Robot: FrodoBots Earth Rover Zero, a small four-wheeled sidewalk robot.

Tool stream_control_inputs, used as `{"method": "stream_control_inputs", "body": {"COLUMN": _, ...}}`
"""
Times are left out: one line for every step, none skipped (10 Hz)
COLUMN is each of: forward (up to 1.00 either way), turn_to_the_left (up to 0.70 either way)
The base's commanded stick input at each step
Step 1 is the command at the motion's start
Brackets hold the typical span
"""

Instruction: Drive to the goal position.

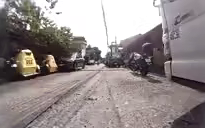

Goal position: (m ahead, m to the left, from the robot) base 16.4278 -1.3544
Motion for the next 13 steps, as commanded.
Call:
{"method": "stream_control_inputs", "body": {"forward": 0.70, "turn_to_the_left": 0.00}}
{"method": "stream_control_inputs", "body": {"forward": 0.70, "turn_to_the_left": 0.00}}
{"method": "stream_control_inputs", "body": {"forward": 0.70, "turn_to_the_left": 0.00}}
{"method": "stream_control_inputs", "body": {"forward": 0.70, "turn_to_the_left": 0.00}}
{"method": "stream_control_inputs", "body": {"forward": 0.70, "turn_to_the_left": 0.00}}
{"method": "stream_control_inputs", "body": {"forward": 0.70, "turn_to_the_left": 0.00}}
{"method": "stream_control_inputs", "body": {"forward": 0.70, "turn_to_the_left": 0.00}}
{"method": "stream_control_inputs", "body": {"forward": 0.70, "turn_to_the_left": 0.00}}
{"method": "stream_control_inputs", "body": {"forward": 0.70, "turn_to_the_left": 0.00}}
{"method": "stream_control_inputs", "body": {"forward": 0.70, "turn_to_the_left": 0.00}}
{"method": "stream_control_inputs", "body": {"forward": 0.70, "turn_to_the_left": 0.00}}
{"method": "stream_control_inputs", "body": {"forward": 0.70, "turn_to_the_left": 0.00}}
{"method": "stream_control_inputs", "body": {"forward": 0.70, "turn_to_the_left": 0.00}}
